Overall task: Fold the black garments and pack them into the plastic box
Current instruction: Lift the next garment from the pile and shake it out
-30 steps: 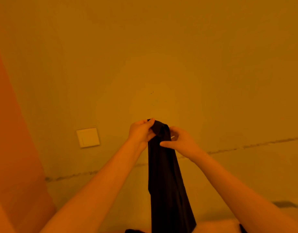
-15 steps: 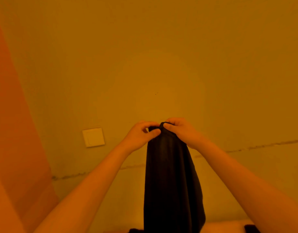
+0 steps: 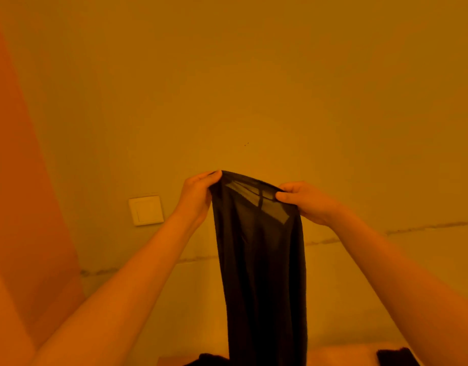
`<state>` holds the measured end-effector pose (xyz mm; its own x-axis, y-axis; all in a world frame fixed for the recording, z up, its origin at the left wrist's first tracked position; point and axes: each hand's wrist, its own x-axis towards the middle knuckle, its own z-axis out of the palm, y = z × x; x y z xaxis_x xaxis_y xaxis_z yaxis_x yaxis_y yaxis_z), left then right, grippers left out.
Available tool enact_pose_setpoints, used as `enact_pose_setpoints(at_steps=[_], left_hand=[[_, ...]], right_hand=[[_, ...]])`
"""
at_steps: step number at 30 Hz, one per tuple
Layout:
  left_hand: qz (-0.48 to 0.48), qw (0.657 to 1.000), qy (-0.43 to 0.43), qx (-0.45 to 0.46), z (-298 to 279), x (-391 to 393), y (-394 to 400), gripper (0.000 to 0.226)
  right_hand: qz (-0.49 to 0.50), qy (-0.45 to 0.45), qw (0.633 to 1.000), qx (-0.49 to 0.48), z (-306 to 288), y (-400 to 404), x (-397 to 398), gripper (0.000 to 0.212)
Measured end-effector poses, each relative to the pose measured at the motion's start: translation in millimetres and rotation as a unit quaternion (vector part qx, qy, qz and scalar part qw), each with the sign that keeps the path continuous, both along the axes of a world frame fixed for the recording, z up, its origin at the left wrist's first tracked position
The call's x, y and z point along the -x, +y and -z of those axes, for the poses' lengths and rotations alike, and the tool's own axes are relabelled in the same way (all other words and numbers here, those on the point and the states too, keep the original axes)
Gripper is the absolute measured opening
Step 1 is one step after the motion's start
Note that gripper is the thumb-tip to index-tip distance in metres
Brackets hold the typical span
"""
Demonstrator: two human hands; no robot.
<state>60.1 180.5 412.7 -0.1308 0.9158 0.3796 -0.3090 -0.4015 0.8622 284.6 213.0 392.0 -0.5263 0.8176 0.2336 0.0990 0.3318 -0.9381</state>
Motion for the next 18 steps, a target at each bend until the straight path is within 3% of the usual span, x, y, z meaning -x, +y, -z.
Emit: enact_pose_setpoints(at_steps=[3,6,9,11,14,16,18], left_hand=[[0.022,1.0,0.001,0.011,-8.9,10.2,0.2,0.022],[-0.004,0.999,0.031,0.013,-23.0,36.3,3.9,0.026],[-0.039,0.992,0.119,0.015,-37.0,65.2,5.9,0.028],[-0.044,0.984,0.168,0.025,-42.3,78.3,6.5,0.028],[-0.048,0.971,0.232,0.035,-46.6,91.9,7.4,0.028],[-0.052,0.963,0.262,0.038,-47.5,100.4,7.4,0.027],[-0.063,0.961,0.266,0.038,-48.2,110.0,6.7,0.028]], right_hand=[[-0.088,0.008,0.99,0.108,8.6,5.6,-22.8,0.065],[-0.176,-0.076,0.965,0.179,14.0,1.8,-46.8,0.062],[-0.204,-0.109,0.953,0.194,15.6,-2.2,-69.6,0.057],[-0.2,-0.07,0.961,0.175,14.4,-3.5,-76.2,0.053],[-0.156,0.076,0.973,0.152,12.6,-3.0,-74.7,0.057],[-0.088,0.174,0.972,0.132,9.3,-2.5,-71.0,0.064],[-0.014,0.213,0.971,0.109,3.6,-1.3,-68.5,0.064]])
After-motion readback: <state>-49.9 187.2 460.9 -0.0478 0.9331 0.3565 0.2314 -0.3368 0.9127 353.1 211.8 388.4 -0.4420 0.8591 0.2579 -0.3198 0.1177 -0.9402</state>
